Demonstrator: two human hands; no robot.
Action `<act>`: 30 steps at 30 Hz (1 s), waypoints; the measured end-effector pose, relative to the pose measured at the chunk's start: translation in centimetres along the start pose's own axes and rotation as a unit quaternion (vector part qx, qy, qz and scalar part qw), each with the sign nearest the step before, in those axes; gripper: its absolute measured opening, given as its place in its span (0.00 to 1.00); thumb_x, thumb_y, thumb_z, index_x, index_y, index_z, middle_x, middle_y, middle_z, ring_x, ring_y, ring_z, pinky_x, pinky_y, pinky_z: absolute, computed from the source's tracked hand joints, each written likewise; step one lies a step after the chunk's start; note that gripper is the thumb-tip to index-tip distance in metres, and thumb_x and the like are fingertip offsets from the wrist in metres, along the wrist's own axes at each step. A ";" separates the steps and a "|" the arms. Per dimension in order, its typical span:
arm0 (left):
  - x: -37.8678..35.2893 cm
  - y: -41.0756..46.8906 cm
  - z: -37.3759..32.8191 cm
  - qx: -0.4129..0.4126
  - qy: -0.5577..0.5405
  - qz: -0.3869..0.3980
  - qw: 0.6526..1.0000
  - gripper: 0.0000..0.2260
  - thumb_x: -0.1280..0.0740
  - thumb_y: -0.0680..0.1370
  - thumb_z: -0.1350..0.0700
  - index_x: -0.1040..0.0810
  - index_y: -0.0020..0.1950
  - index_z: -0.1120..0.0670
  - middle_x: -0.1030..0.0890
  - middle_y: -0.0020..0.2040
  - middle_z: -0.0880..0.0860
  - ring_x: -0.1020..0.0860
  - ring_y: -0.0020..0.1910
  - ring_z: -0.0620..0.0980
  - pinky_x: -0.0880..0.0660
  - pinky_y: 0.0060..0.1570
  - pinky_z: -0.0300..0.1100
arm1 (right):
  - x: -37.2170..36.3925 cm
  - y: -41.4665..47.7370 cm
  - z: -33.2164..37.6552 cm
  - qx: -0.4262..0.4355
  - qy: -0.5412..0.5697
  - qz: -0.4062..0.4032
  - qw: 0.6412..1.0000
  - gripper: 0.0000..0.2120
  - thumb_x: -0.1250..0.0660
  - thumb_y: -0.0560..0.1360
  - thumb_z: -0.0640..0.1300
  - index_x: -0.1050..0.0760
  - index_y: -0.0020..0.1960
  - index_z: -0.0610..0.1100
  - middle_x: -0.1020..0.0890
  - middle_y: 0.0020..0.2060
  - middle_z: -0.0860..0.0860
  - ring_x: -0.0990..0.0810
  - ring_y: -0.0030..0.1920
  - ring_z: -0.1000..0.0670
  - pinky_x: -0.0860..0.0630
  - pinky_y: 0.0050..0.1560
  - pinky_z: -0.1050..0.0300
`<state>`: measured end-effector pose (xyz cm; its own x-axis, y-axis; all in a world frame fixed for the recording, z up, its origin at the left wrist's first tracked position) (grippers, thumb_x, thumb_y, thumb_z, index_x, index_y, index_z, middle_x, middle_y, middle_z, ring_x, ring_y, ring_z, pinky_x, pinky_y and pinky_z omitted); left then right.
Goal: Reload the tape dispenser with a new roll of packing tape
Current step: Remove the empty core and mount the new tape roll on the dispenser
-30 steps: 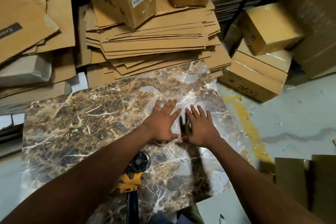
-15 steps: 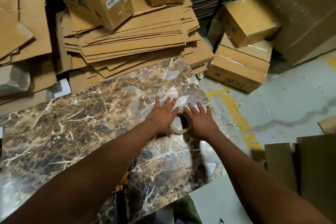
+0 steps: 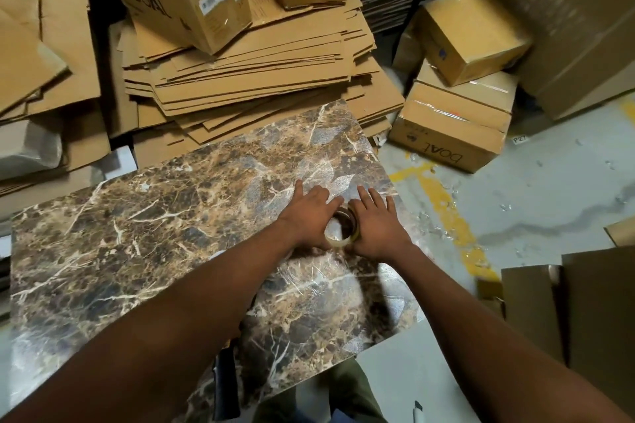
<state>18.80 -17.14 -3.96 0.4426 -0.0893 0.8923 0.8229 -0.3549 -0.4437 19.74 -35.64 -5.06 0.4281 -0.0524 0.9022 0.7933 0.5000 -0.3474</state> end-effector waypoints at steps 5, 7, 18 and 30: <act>2.6 -2.9 2.1 -0.058 0.030 -0.003 0.998 0.51 0.22 0.70 0.34 0.46 0.85 0.44 0.28 0.76 0.53 0.33 0.77 0.55 0.45 0.77 0.68 | 1.3 -2.7 0.9 -0.030 0.219 -0.065 0.973 0.37 0.33 0.68 0.72 0.28 0.71 0.53 0.26 0.72 0.49 0.32 0.75 0.44 0.36 0.73 0.40; 3.9 -4.8 2.9 -0.071 0.058 0.003 0.996 0.48 0.21 0.72 0.40 0.45 0.85 0.42 0.29 0.77 0.50 0.33 0.77 0.54 0.44 0.77 0.68 | 1.8 -2.3 1.9 -0.061 0.301 -0.094 0.947 0.26 0.32 0.69 0.69 0.18 0.60 0.54 0.16 0.59 0.54 0.20 0.62 0.50 0.25 0.64 0.47; 4.5 -16.0 6.6 -0.056 0.121 0.021 0.991 0.46 0.22 0.74 0.49 0.48 0.83 0.45 0.25 0.73 0.49 0.30 0.72 0.54 0.33 0.70 0.62 | 5.0 0.7 14.5 -0.023 0.328 0.096 0.940 0.15 0.26 0.59 0.54 0.17 0.38 0.44 0.14 0.39 0.45 0.16 0.44 0.42 0.21 0.47 0.44; -3.4 -25.4 9.6 0.129 -0.090 0.068 0.985 0.61 0.20 0.68 0.32 0.54 0.87 0.51 0.32 0.81 0.57 0.34 0.79 0.59 0.45 0.78 0.66 | -1.5 -0.1 22.4 -0.065 0.313 0.059 0.946 0.20 0.24 0.70 0.54 0.23 0.32 0.38 0.23 0.26 0.47 0.25 0.29 0.48 0.28 0.35 0.51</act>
<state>-0.19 1.12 3.44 0.5919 0.0540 0.8042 0.8044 -0.1011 -0.5854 9.32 -16.30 -0.61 0.6563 -0.5255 0.5414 0.7537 0.4250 -0.5012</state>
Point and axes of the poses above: each hand's wrist, its own y-axis towards the middle knuckle, its own x-axis out of the back of the hand, z = x × y, the point moved 2 cm from there along y, towards the middle knuckle
